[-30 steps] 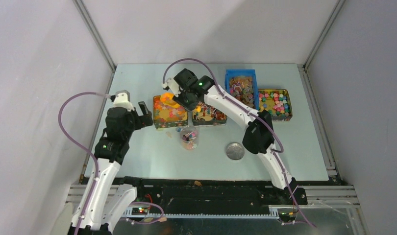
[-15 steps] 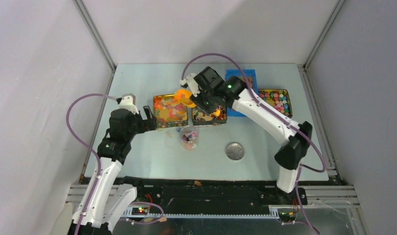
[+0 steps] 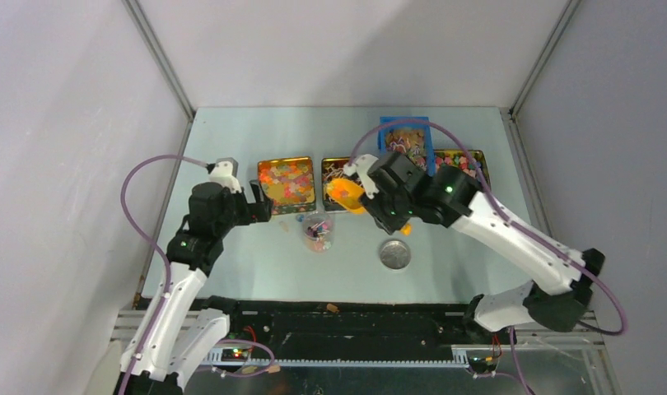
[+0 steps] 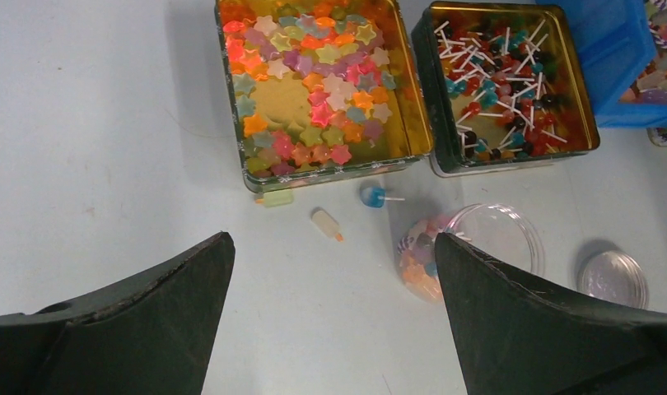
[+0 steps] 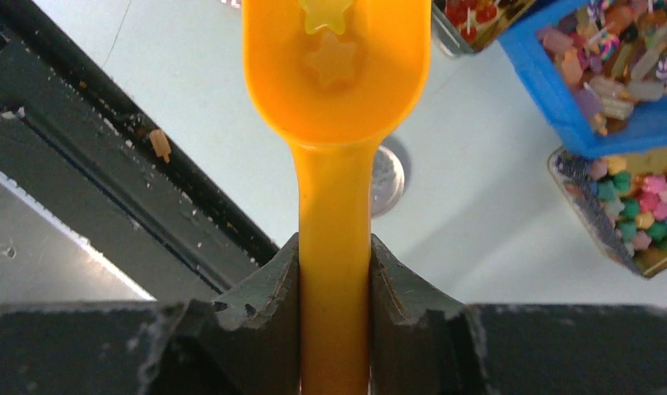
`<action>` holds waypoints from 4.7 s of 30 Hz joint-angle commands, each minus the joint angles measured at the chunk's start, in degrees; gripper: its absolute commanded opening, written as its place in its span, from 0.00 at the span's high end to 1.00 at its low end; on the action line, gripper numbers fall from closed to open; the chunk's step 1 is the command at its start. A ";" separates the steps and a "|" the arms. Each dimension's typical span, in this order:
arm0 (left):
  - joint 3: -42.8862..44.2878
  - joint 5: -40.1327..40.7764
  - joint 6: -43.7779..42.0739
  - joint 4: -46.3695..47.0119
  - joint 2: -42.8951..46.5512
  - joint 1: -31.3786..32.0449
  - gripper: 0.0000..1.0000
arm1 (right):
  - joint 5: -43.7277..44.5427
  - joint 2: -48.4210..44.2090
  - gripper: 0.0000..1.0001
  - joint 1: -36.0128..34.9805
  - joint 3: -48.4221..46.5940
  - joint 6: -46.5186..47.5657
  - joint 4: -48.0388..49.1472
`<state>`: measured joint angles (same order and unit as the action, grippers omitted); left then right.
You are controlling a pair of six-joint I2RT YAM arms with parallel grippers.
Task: Pack the candies
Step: Place the fake candies in the packing bottle.
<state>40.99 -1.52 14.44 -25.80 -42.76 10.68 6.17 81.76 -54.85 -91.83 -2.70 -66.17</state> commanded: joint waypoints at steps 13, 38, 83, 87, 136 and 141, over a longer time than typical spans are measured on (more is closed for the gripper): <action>0.62 -0.35 -1.15 1.33 -0.24 2.50 0.00 | 3.28 -2.11 1.00 -4.50 -0.68 -4.65 -10.72; 0.92 3.15 -1.42 0.53 -0.04 4.68 0.00 | 3.38 19.67 1.00 -8.02 -12.75 1.50 -13.39; 1.28 6.55 -1.78 -0.20 -0.76 7.16 0.00 | 20.66 25.56 1.00 -14.27 -17.76 1.86 -17.87; 1.28 6.79 -1.78 -0.19 -0.73 7.33 0.00 | 23.13 25.64 1.00 -15.31 -17.57 1.69 -18.07; 0.22 7.41 -2.15 1.01 3.04 8.40 0.00 | 2.78 10.94 1.00 -13.12 -3.53 -0.54 6.13; -1.24 5.16 -2.50 3.42 6.46 8.41 0.00 | -5.85 3.31 1.00 -7.70 5.66 -4.09 13.86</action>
<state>40.88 5.34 13.43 -25.98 -38.89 18.63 8.84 91.26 -66.00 -91.18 -2.96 -61.25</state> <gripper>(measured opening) 0.996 0.302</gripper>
